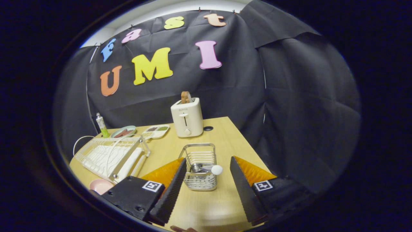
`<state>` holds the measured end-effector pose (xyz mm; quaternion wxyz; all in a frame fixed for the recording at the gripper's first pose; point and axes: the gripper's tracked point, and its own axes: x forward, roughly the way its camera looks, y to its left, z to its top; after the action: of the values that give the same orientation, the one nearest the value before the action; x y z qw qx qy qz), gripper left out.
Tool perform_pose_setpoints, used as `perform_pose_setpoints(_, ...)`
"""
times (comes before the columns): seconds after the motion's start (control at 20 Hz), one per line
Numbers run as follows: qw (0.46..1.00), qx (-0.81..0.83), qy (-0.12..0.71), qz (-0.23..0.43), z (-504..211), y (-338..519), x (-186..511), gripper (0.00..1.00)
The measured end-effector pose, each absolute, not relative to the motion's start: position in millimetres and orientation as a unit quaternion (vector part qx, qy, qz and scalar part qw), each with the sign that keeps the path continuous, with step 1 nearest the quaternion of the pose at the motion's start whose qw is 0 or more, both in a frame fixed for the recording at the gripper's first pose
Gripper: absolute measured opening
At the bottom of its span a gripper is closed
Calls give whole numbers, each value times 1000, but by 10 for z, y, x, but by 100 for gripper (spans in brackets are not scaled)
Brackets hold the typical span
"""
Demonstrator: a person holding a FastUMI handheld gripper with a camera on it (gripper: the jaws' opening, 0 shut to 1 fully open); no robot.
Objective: Take the plate from the dish rack, then take the spoon from the basket and place it into the plate.
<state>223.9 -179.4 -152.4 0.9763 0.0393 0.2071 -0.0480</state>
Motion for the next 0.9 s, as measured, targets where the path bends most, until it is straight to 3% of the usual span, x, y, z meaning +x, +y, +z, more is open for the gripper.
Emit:
perform_pose_setpoints(0.2, 977, 49, 193, -77, -1546, -1888, 2349, 41)
perform_pose_setpoints(0.4, 981, 3, 176, -85, -1350, -1807, 2429, 18)
perform_pose_setpoints(0.9, 983, -20, 173, -57, -613, -1510, 2556, 14)
